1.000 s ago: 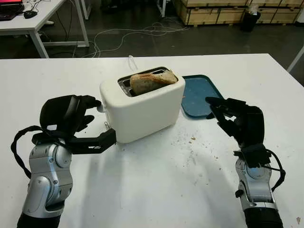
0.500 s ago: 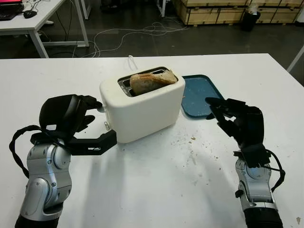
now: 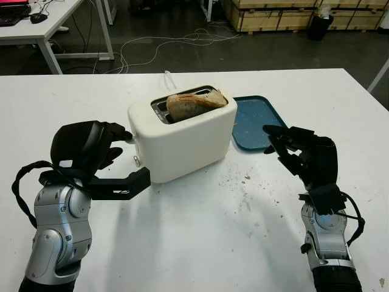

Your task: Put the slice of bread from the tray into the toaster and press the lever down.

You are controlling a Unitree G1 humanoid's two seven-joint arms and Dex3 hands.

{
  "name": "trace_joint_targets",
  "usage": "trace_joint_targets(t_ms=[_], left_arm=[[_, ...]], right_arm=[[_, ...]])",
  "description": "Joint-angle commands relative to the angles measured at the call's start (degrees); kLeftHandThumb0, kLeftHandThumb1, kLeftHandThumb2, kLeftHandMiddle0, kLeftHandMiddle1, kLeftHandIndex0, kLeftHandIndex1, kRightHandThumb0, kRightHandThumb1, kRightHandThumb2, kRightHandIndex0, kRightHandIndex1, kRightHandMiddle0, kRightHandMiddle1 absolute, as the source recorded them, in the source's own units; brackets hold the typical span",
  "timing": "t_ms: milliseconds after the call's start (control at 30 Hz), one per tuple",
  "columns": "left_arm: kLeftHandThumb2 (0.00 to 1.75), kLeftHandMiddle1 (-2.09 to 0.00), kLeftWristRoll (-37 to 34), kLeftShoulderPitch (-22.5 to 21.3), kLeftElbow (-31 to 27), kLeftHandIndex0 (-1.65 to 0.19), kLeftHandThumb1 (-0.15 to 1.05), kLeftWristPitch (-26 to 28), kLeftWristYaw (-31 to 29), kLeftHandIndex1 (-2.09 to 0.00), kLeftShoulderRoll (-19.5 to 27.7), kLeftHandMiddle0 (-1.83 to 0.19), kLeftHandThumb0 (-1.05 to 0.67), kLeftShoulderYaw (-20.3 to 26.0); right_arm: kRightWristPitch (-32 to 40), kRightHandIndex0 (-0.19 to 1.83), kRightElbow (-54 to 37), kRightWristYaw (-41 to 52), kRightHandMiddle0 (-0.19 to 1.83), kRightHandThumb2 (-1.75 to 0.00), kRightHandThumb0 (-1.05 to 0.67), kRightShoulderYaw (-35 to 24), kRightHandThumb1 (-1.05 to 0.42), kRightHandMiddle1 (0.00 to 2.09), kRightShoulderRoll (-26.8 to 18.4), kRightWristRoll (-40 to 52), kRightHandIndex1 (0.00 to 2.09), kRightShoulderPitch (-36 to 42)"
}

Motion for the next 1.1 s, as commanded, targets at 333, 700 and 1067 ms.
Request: trace_joint_targets(t_ms=[333, 700, 1067], left_arm=[[0.08, -0.65, -1.16, 0.06, 2.14, -1.23, 0.92, -0.05, 0.32, -0.01, 0.38, -1.23, -0.22, -0.09], [0.03, -0.91, -3.12, -0.03, 2.26, -1.29, 0.92, -3.66, 1.97, -0.01, 0.91, -1.16, -0.21, -1.08], [0.05, -1.07, -2.12, -3.22, 15.98, -1.38, 0.92, -4.19, 1.12, -0.08, 4.58, -1.03, -0.22, -6.42]], right_arm=[[-0.71, 0.93, -1.3, 0.48, 1.27, -0.2, -0.42, -0.27, -0.92, 0.0, -0.04, 0.67, 1.29, 0.84], [0.48, 0.92, -0.85, 1.1, 1.27, -0.19, -0.44, -0.75, -0.92, 0.0, -0.5, 1.4, 1.25, -0.05], [1.85, 0.92, -3.52, 2.24, 1.28, -0.19, -0.43, -1.92, -0.92, 0.01, -1.45, 1.57, 1.23, 0.78]])
